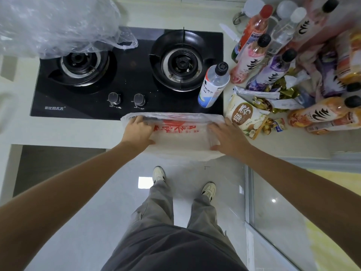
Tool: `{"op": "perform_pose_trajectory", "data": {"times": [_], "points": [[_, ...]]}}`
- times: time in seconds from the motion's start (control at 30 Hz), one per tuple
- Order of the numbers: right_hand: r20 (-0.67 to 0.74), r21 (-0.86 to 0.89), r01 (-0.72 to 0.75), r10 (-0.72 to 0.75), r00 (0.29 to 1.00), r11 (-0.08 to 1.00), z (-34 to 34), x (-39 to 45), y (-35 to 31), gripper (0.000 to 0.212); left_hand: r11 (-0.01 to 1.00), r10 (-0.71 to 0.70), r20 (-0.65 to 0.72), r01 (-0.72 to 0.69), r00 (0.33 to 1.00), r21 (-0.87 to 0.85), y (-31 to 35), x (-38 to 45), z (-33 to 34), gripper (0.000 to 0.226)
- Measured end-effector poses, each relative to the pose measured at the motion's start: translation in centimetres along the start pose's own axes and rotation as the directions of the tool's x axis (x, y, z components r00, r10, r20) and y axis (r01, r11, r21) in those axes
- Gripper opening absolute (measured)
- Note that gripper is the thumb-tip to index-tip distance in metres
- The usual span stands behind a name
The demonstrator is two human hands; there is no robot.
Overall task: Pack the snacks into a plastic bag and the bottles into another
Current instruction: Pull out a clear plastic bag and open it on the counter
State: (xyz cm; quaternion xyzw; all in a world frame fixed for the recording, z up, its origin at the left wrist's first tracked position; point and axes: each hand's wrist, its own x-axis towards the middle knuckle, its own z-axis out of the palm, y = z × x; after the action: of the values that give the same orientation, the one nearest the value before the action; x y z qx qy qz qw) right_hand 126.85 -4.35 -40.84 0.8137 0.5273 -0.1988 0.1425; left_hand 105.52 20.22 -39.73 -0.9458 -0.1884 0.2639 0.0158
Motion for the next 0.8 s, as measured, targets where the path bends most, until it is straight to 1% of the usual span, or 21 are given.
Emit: {"op": "perform_pose_trajectory", "data": {"times": [0.07, 0.1, 0.2, 0.3, 0.4, 0.53, 0.63, 0.7, 0.8], "points": [[0.024, -0.016, -0.018, 0.018, 1.000, 1.000, 0.1, 0.0, 0.1, 0.102, 1.000, 0.011, -0.035, -0.010, 0.999, 0.022, -0.2, -0.1, 0.2, 0.083], [0.033, -0.014, -0.028, 0.028, 0.999, 1.000, 0.1, -0.1, 0.0, 0.107, 0.999, 0.013, -0.059, -0.011, 0.998, 0.039, -0.2, -0.2, 0.2, 0.087], [0.039, -0.009, -0.038, 0.039, 0.999, 0.999, 0.3, -0.4, -0.4, 0.116, 0.996, 0.020, -0.076, -0.013, 0.997, 0.085, -0.3, -0.5, -0.1, 0.088], [0.013, -0.017, -0.035, 0.036, 0.999, 0.999, 0.8, -0.9, -0.6, 0.125, 0.997, 0.032, -0.086, -0.026, 0.996, 0.070, -0.3, -1.0, -0.4, 0.096], [-0.028, 0.036, -0.043, 0.044, 0.999, 0.998, 1.3, -1.0, -0.3, 0.133, 0.996, 0.050, -0.100, -0.042, 0.994, 0.079, -0.4, -1.4, -0.9, 0.105], [-0.039, 0.110, -0.041, 0.045, 0.998, 0.993, 1.0, -0.6, 0.5, 0.133, 0.993, 0.072, -0.107, -0.060, 0.992, 0.105, -0.8, -1.4, -1.9, 0.128], [-0.045, 0.106, -0.044, 0.050, 0.998, 0.993, 0.7, 0.1, 0.8, 0.133, 0.988, 0.067, -0.074, -0.056, 0.995, 0.143, -0.9, -0.6, -2.5, 0.139], [-0.057, 0.116, -0.044, 0.051, 0.997, 0.992, 0.6, 0.5, 0.9, 0.134, 0.988, 0.050, -0.039, -0.044, 0.998, 0.145, -1.0, 0.1, -2.9, 0.143], [-0.074, 0.138, -0.041, 0.052, 0.996, 0.990, 0.7, 0.9, 0.7, 0.134, 0.991, 0.045, -0.006, -0.044, 0.999, 0.126, -1.1, 1.1, -3.1, 0.140]]}}
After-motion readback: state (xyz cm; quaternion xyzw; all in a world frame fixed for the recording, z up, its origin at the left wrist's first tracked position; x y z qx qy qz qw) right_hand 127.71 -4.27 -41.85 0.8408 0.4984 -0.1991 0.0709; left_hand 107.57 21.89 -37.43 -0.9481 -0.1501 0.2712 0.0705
